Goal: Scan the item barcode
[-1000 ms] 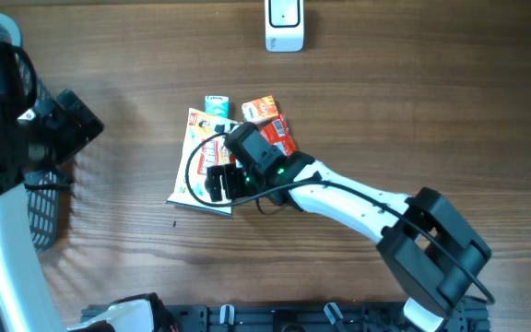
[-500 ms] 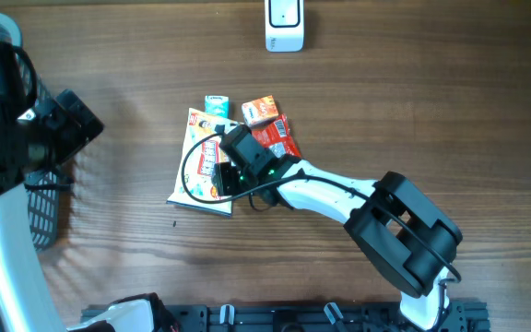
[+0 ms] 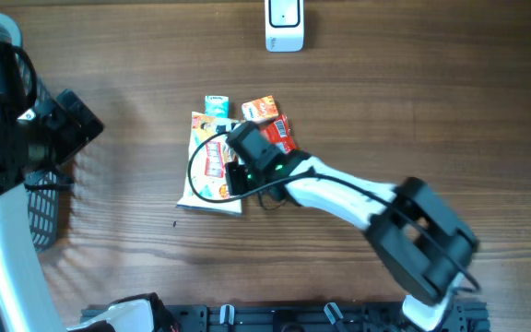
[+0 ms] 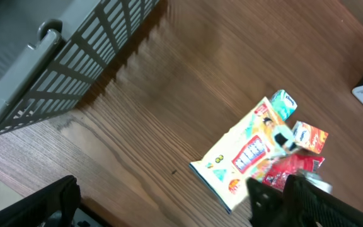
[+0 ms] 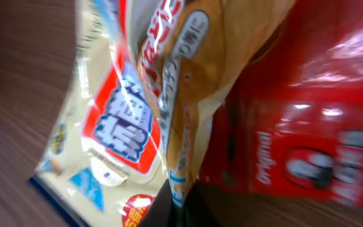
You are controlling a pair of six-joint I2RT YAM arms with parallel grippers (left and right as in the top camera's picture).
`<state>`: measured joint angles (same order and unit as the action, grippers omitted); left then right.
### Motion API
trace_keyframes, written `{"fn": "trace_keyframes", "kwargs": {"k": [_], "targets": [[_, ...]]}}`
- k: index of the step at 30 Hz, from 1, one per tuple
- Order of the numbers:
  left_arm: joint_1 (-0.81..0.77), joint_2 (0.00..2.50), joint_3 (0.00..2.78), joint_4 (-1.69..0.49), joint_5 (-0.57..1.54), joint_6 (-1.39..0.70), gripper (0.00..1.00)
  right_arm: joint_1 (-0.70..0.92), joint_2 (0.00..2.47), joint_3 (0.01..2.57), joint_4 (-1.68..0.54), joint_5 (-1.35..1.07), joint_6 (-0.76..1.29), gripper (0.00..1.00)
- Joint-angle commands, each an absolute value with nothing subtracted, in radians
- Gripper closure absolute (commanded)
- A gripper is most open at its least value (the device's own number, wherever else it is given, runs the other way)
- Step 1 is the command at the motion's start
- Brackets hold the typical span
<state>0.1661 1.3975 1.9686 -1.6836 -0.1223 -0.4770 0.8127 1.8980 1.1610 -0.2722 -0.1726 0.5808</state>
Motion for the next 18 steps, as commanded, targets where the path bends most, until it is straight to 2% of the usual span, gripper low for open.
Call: {"fn": "trace_keyframes", "kwargs": {"k": [1, 5, 11, 14, 16, 18], "targets": [[0.174, 1.397, 1.974, -1.684, -0.121, -0.480, 0.00, 0.788, 1.685, 1.171, -0.303, -0.132, 0.452, 0.96], [0.174, 1.397, 1.974, -1.684, -0.121, -0.480, 0.00, 0.787, 1.507, 1.171, -0.379, 0.086, 0.418, 0.96], [0.174, 1.397, 1.974, -1.684, -0.121, -0.480, 0.00, 0.787, 1.399, 1.171, -0.542, 0.476, 0.367, 0.96], [0.174, 1.397, 1.974, -1.684, -0.121, -0.480, 0.00, 0.787, 1.402, 1.171, -0.586, 0.445, 0.369, 0.95], [0.174, 1.397, 1.974, -1.684, -0.121, -0.480, 0.00, 0.787, 1.412, 1.170, -0.589, 0.357, 0.365, 0.82], [0.174, 1.397, 1.974, -1.684, -0.121, -0.480, 0.00, 0.787, 1.439, 1.170, -0.589, 0.258, 0.363, 0.64]]}}
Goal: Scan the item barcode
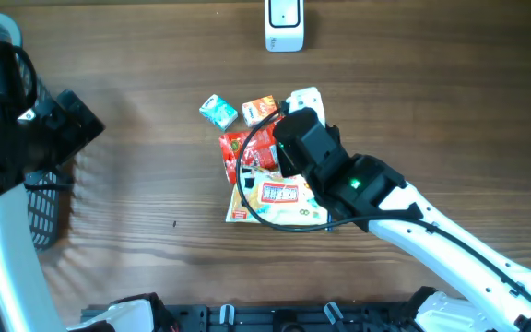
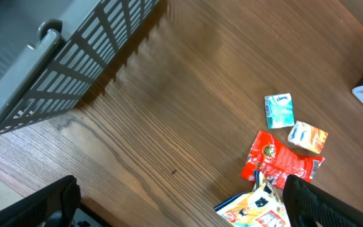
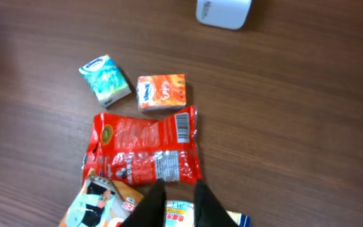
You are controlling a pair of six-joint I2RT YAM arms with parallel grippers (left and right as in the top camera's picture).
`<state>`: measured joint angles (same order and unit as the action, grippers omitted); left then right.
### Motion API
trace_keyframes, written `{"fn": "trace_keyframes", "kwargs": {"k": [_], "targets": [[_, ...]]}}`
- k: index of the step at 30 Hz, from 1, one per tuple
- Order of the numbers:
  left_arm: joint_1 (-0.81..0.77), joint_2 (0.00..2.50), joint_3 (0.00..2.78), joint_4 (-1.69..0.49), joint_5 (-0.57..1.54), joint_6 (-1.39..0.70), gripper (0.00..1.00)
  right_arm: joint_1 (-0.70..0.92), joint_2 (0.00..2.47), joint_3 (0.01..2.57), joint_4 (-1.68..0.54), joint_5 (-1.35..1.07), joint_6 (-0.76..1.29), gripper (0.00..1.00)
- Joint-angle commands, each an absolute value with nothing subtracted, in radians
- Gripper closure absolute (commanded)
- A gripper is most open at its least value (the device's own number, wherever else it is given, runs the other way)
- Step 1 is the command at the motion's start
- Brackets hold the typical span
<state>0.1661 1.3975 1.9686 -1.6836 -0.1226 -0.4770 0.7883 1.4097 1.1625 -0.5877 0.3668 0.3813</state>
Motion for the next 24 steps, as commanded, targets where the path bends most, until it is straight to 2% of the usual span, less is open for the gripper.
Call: {"fn": "trace_keyframes", "kwargs": {"k": [1, 2, 3, 5, 10, 13, 15, 17, 19, 24], "targets": [[0.174, 1.397, 1.974, -1.684, -0.121, -0.480, 0.00, 0.787, 1.456, 1.170, -0.588, 0.210, 0.363, 0.51], [0.174, 1.397, 1.974, -1.684, -0.121, -0.480, 0.00, 0.787, 1.493, 1.170, -0.582, 0.108, 0.363, 0.35], [0.174, 1.397, 1.974, -1.684, -0.121, -0.480, 0.00, 0.787, 1.521, 1.170, -0.578, 0.041, 0.362, 0.24], [0.174, 1.397, 1.974, -1.684, -0.121, -0.480, 0.00, 0.787, 1.594, 1.170, -0.577, -0.127, 0.378, 0.14], [0.174, 1.397, 1.974, -1.684, -0.121, -0.480, 0.00, 0.789, 1.741, 1.170, -0.577, -0.332, 0.522, 0.08], [0.174, 1.397, 1.974, -1.684, -0.121, -0.480, 0.00, 0.789, 1.770, 1.170, -0.581, -0.331, 0.511, 0.06], [0.174, 1.397, 1.974, -1.684, -0.121, -0.480, 0.00, 0.797, 1.769, 1.171, -0.584, -0.316, 0.382, 0.06], [0.174, 1.397, 1.974, -1.684, -0.121, -0.480, 0.00, 0.823, 1.766, 1.171, -0.597, -0.253, 0.337, 0.05], [0.174, 1.397, 1.974, -1.684, -0.121, -0.480, 0.00, 0.855, 1.765, 1.171, -0.598, -0.224, 0.314, 0.01], [0.174, 1.397, 1.974, -1.684, -0.121, -0.480, 0.00, 0.960, 1.765, 1.171, -0.561, -0.131, 0.315, 0.00]]}}
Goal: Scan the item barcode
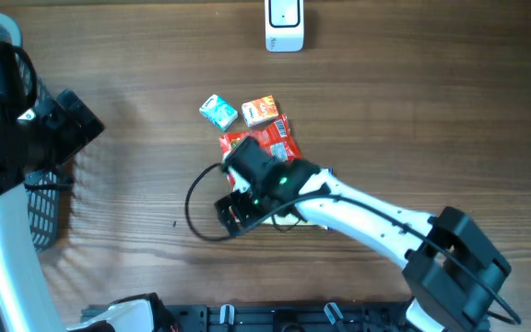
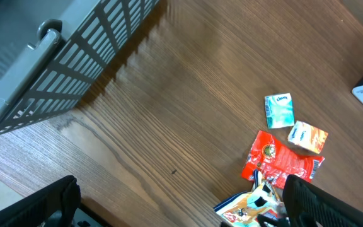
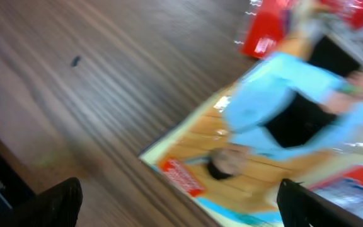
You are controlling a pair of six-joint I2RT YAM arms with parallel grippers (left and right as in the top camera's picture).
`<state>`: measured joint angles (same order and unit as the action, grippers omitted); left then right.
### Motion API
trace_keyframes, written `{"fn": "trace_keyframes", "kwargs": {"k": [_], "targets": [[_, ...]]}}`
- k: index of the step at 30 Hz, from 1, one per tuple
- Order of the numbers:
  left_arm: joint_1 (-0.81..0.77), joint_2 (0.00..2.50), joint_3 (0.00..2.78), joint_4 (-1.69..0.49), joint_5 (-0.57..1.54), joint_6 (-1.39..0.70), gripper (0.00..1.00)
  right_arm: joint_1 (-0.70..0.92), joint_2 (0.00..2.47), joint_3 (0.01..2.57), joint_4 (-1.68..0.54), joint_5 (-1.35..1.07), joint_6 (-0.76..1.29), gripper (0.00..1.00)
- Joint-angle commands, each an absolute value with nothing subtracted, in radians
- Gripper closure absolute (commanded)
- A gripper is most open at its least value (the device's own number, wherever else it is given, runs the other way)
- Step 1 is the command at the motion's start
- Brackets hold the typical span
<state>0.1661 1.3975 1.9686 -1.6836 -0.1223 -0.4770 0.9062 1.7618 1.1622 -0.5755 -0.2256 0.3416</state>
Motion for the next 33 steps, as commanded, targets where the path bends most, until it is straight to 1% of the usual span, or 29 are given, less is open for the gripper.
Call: {"fn": "trace_keyframes", "kwargs": {"k": [1, 5, 8, 11, 16, 19, 23, 26, 29, 33], "targets": [[0.174, 1.397, 1.974, -1.684, -0.121, -0.480, 0.00, 0.992, 1.765, 1.171, -0.561, -0.052, 0.314, 0.00], [0.174, 1.397, 1.974, -1.684, -0.121, -0.480, 0.00, 1.082, 1.766, 1.171, -0.562, 0.264, 0.313, 0.01], [0.174, 1.397, 1.974, -1.684, -0.121, -0.480, 0.00, 1.121, 1.766, 1.171, -0.559, 0.393, 0.312, 0.00], [0.174, 1.397, 1.974, -1.684, -0.121, -0.480, 0.00, 1.146, 1.789, 1.171, -0.563, 0.404, 0.261, 0.01], [0.174, 1.397, 1.974, -1.684, -0.121, -0.480, 0.00, 1.185, 1.840, 1.171, -0.646, 0.404, 0.260, 0.01], [0.174, 1.397, 1.974, -1.684, -0.121, -0.480, 0.00, 1.225, 1.841, 1.171, -0.683, 0.403, 0.165, 0.00], [0.174, 1.397, 1.974, -1.684, -0.121, -0.480, 0.00, 1.235, 1.862, 1.169, -0.704, 0.410, 0.156, 0.00], [0.174, 1.397, 1.974, -1.684, -0.121, -0.480, 0.00, 1.225, 1.908, 1.169, -0.704, 0.485, 0.156, 0.01], [0.174, 1.397, 1.974, -1.684, -0.121, -0.480, 0.00, 1.214, 1.958, 1.169, -0.697, 0.609, 0.157, 0.00], [0.174, 1.397, 1.974, -1.684, -0.121, -0.480, 0.00, 1.174, 2.007, 1.169, -0.687, 0.677, 0.158, 0.01]]}}
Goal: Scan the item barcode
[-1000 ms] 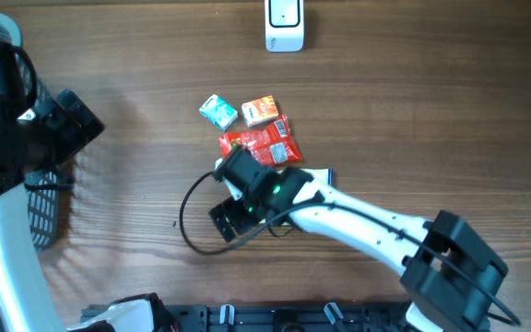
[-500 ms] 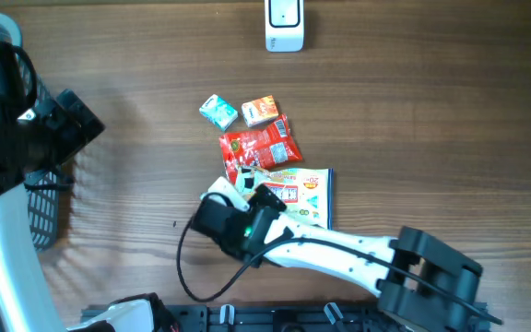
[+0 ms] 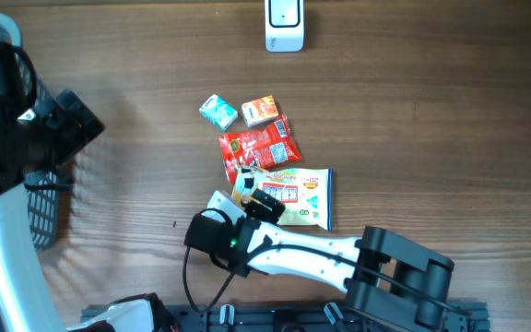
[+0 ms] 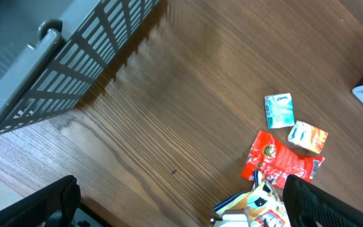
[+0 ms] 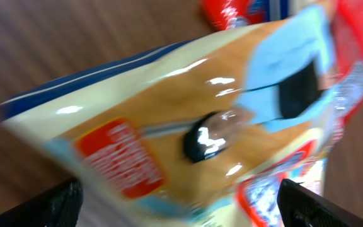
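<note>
A cream and blue snack packet lies flat on the table, just below a red packet. My right gripper sits at the cream packet's left edge. In the right wrist view the cream packet fills the frame, blurred, and the right gripper is open, its fingers far apart at the bottom corners. A white scanner stands at the table's far edge. My left gripper hangs open at the left, far from the items.
A small teal box and an orange box lie above the red packet. A grey wire basket stands at the table's left edge beside the left arm. The right arm reaches in low from the front edge.
My right gripper has moved from above the cream packet's left part to its lower left edge, with the arm now low along the front. The packet lies uncovered. The left arm has not moved.
The cream packet first lay left of the red packet with my right gripper shut on it. It was then below the red packet, still gripped. After that the gripper was open over it, and now stands open at its left edge.
</note>
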You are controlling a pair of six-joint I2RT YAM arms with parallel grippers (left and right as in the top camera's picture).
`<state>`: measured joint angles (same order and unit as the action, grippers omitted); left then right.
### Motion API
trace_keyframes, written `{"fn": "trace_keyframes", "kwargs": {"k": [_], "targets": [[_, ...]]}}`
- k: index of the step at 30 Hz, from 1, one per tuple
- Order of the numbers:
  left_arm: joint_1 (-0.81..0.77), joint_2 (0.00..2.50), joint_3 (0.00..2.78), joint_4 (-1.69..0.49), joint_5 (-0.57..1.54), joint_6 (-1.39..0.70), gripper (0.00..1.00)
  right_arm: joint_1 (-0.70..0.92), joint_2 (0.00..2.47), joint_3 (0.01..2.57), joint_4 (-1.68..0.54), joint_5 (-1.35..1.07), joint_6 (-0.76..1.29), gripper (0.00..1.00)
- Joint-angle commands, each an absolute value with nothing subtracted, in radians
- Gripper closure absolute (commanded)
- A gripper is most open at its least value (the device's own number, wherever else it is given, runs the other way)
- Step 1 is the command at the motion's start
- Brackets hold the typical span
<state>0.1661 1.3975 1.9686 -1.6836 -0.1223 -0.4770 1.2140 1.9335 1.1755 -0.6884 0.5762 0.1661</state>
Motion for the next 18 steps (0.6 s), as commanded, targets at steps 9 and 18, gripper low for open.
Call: {"fn": "trace_keyframes", "kwargs": {"k": [9, 18], "targets": [[0.174, 1.397, 1.974, -1.684, -0.121, -0.480, 0.00, 1.030, 2.012, 1.169, -0.606, 0.600, 0.157, 0.27], [0.174, 1.397, 1.974, -1.684, -0.121, -0.480, 0.00, 1.002, 2.009, 1.215, -0.698, 0.674, 0.302, 0.96]]}}
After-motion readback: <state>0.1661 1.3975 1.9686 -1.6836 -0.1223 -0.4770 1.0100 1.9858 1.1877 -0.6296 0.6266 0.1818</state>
